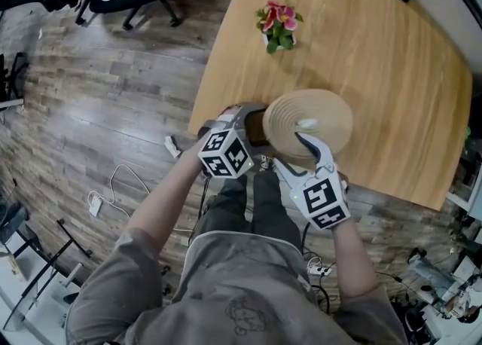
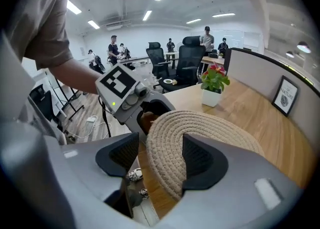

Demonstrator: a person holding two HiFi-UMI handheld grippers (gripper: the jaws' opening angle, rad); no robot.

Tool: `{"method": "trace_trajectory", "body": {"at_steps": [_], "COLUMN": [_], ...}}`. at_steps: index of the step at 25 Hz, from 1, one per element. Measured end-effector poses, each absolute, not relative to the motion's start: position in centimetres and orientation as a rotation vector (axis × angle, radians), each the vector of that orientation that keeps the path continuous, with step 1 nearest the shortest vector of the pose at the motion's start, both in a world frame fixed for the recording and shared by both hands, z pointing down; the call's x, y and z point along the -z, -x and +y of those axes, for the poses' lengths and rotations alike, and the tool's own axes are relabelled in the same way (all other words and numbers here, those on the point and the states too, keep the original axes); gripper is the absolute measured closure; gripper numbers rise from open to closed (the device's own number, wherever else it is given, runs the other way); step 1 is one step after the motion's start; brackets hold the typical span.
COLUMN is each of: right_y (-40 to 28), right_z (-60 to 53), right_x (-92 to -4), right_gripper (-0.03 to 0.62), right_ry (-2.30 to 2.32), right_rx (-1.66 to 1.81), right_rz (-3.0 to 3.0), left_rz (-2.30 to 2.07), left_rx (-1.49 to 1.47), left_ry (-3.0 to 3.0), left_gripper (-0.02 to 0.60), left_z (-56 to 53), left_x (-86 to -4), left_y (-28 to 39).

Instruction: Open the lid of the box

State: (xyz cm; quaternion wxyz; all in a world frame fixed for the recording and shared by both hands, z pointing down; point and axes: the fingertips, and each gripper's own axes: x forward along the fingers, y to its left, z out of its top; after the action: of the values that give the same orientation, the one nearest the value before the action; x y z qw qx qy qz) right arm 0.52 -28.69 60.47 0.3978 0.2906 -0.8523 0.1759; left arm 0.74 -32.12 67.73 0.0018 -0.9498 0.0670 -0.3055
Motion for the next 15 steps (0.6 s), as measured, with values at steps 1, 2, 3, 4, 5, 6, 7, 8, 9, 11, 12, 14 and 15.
{"method": "trace_trajectory", "body": {"at_steps": [1, 2, 3, 4, 5, 6, 7, 8, 9, 11, 12, 14, 15], "right_y": [-0.3, -0.2, -0.2, -0.2, -0.2, -0.2, -0.2, -0.2, -0.2, -0.3, -0.4, -0.4, -0.4], "right_z": [-28.6, -28.4, -28.2, -28.1, -28.0, -28.0, -28.0, -28.0, -28.1, -28.4, -28.5, -28.5, -28.5], "right_x": [-60.9, -61.3, -61.7, -62.0, -62.3, -62.5, -62.6, -62.7, -62.8, -62.9, -63.0, -63.1, -63.0], "right_gripper": [0.335, 0.335, 0.335, 0.335, 0.335, 0.336, 0.337, 0.339, 0.341, 0.371, 0.402, 0.412, 0.422], "right_ry": [-0.713, -0.689, -0.668, -0.651, -0.641, -0.637, -0.64, -0.647, -0.657, -0.683, -0.689, -0.687, -0.686], "right_rx": [-0.427, -0.409, -0.391, -0.368, -0.341, -0.314, -0.29, -0.268, -0.244, -0.178, -0.144, -0.094, -0.083], "right_rz": [-2.139, -2.116, -2.089, -2.063, -2.039, -2.019, -2.003, -1.989, -1.977, -1.953, -1.944, -1.941, -1.948], "left_rz": [0.203, 0.199, 0.198, 0.198, 0.197, 0.196, 0.195, 0.194, 0.194, 0.198, 0.202, 0.213, 0.218], "left_rx": [0.963, 0.97, 0.977, 0.984, 0.99, 0.995, 0.998, 0.999, 0.998, 0.991, 0.991, 0.998, 1.004], "left_ry": [2.985, 2.988, 2.989, 2.989, 2.99, 2.991, 2.992, 2.992, 2.991, 2.986, 2.984, 2.986, 2.989], "left_gripper": [0.213, 0.215, 0.219, 0.222, 0.224, 0.227, 0.227, 0.227, 0.227, 0.227, 0.227, 0.227, 0.227], "left_z": [-32.1, -32.1, -32.1, -32.1, -32.1, -32.0, -32.0, -32.0, -32.0, -32.1, -32.1, -32.0, -32.1], "left_x": [-67.7, -67.8, -67.8, -67.8, -67.8, -67.7, -67.7, -67.7, -67.7, -67.8, -67.8, -67.9, -68.0], "left_y": [-0.8, -0.8, -0.8, -0.8, -0.8, -0.8, -0.8, -0.7, -0.7, -0.7, -0.6, -0.6, -0.7]}}
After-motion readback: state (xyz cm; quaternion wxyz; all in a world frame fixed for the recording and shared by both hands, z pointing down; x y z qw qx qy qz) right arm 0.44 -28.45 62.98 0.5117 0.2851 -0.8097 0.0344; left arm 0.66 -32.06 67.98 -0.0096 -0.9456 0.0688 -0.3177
